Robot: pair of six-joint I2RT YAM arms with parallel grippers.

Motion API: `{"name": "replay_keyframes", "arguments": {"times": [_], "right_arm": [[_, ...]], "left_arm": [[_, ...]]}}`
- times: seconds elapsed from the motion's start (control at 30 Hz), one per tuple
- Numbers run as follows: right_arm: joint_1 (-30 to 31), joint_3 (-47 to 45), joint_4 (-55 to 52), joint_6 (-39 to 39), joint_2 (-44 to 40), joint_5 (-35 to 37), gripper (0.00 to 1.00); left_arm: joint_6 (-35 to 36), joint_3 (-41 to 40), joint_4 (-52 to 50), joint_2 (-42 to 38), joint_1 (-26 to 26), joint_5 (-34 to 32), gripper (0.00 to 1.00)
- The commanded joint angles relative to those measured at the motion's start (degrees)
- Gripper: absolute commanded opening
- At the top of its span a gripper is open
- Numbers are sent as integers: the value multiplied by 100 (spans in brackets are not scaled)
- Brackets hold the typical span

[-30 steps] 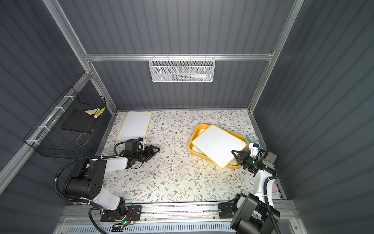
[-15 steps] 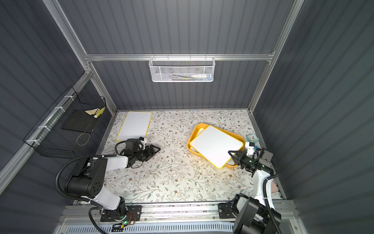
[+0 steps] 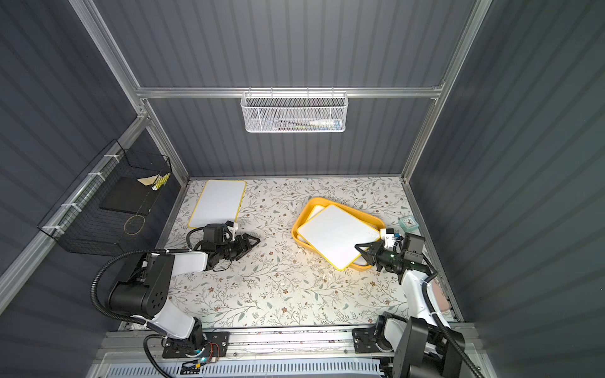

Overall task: Put the whiteboard into the storage box
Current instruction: Place the whiteboard in the storage box.

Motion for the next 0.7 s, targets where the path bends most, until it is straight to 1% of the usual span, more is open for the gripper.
{"name": "replay_keyframes", "arguments": {"times": [0.0, 0.1, 0.2, 0.3, 0.4, 0.5, 0.67], "right_arm": [[101, 181, 228, -76, 219, 47, 2], [112, 378, 177, -260, 619, 60, 4], [105, 711, -221, -765, 1067, 118, 10], [94, 990, -456, -1180, 1636, -33, 12], [91, 1157, -455, -1351, 2114, -166, 13], [95, 1307, -530, -1493, 2356, -98, 13], [164, 1480, -538, -1459, 2422, 139, 13]], "left_arm": [[167, 4, -410, 19, -31, -31, 72], [231, -10, -499, -14, -31, -64, 72], [297, -1, -577, -6, -31, -155, 72], [295, 6, -577, 0, -31, -136, 72], [334, 2, -682, -64, -31, -203, 73], [360, 14, -735, -84, -33, -254, 73], [361, 7, -827, -178, -32, -315, 73]]}}
